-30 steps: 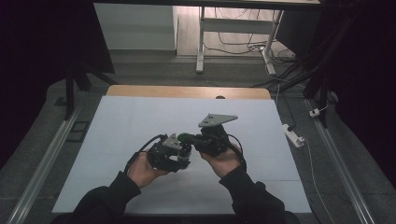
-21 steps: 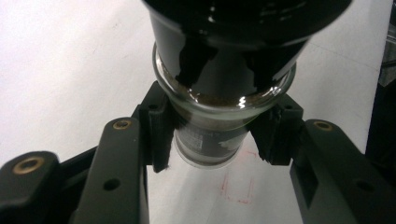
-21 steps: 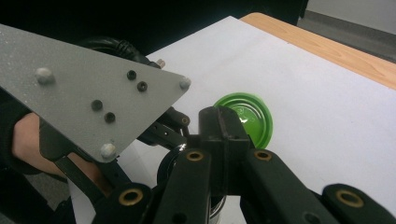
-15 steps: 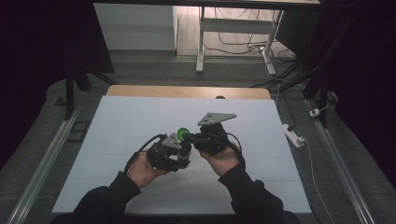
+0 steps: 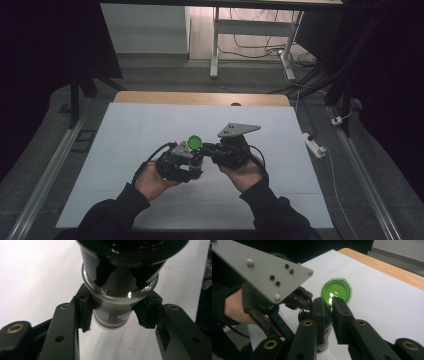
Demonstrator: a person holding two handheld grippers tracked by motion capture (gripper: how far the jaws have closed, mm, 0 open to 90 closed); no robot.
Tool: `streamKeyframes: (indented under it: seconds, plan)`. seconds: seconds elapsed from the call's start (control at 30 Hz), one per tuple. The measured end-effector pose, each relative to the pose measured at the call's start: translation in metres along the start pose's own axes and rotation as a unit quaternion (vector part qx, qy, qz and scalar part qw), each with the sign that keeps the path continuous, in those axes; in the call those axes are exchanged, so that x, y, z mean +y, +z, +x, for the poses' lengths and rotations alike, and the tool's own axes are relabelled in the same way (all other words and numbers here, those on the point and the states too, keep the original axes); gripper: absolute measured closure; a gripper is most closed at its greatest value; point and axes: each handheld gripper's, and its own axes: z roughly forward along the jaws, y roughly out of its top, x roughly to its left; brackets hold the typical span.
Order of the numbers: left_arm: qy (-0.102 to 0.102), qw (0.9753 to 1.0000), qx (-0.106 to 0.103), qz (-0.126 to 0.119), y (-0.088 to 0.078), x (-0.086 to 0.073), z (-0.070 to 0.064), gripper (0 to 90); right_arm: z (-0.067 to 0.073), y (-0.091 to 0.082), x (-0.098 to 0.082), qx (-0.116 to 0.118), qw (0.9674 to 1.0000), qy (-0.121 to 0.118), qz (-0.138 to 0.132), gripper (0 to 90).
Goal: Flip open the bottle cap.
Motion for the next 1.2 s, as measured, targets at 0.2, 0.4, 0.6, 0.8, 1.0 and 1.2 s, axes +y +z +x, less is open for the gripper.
streamKeyframes:
  seconds: [0.2, 0.4, 0.6, 0.8, 1.0, 1.2]
  plan:
    - [-0.005, 1.0000, -0.002, -0.003, -0.003, 0.000, 0.003, 53.2, 0.004, -0.011, -0.005, -0.007, 1.0000, 0.001, -0.003, 63.2]
    - [-0.010, 0.9999, -0.001, -0.006, -0.005, -0.001, 0.005, 53.2, 0.007, -0.022, -0.013, -0.015, 0.9999, -0.004, -0.004, 48.8]
    - [-0.013, 0.9999, 0.001, -0.008, -0.007, -0.001, 0.006, 53.2, 0.009, -0.037, -0.026, -0.030, 0.9995, 0.000, -0.007, 36.1]
    - [-0.012, 0.9999, 0.000, -0.008, -0.007, 0.000, 0.007, 53.2, 0.008, -0.049, -0.040, -0.042, 0.9991, 0.008, -0.002, 24.8]
    - [-0.013, 0.9999, 0.001, -0.008, -0.008, 0.001, 0.007, 53.2, 0.005, -0.060, -0.060, -0.053, 0.9982, 0.024, 0.012, 14.9]
    - [-0.014, 0.9998, 0.000, -0.012, -0.010, 0.002, 0.008, 53.2, 0.000, -0.071, -0.084, -0.085, 0.9956, 0.038, 0.008, 6.7]
